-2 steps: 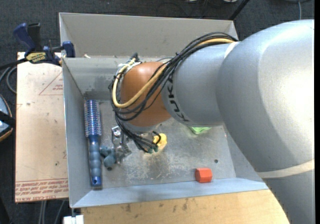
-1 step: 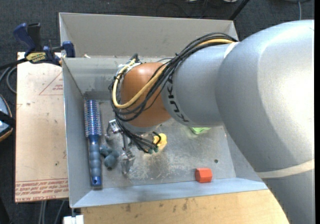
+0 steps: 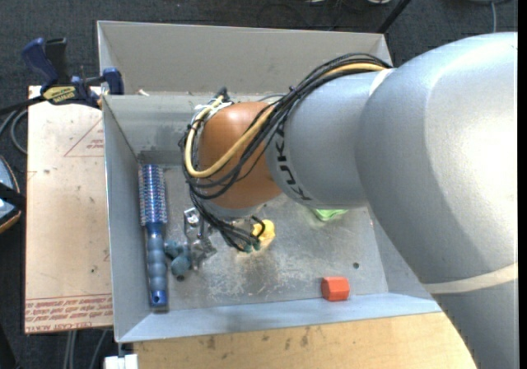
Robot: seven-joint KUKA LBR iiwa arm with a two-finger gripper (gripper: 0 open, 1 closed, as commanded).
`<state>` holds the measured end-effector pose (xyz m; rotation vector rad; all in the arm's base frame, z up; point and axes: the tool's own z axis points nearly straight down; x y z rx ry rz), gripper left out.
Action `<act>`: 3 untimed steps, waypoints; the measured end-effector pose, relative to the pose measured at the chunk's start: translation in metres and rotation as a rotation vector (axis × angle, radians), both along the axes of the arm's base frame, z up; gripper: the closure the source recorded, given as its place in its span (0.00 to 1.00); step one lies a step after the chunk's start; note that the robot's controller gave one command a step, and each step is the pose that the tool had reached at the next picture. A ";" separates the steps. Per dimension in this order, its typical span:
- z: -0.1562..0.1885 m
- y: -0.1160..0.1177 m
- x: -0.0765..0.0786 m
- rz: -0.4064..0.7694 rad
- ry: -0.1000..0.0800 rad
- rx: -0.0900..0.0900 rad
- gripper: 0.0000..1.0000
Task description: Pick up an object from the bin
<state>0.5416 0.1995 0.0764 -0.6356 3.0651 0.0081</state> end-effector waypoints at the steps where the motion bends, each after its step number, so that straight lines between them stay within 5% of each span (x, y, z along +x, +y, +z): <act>1: -0.002 0.000 -0.001 0.000 0.001 -0.001 0.00; 2: 0.000 0.000 0.000 0.000 0.000 0.000 1.00; 3: -0.002 -0.001 -0.001 0.000 0.001 -0.001 0.00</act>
Offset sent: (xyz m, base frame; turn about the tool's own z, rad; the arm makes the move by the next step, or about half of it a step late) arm 0.0000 0.0000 0.0000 0.0000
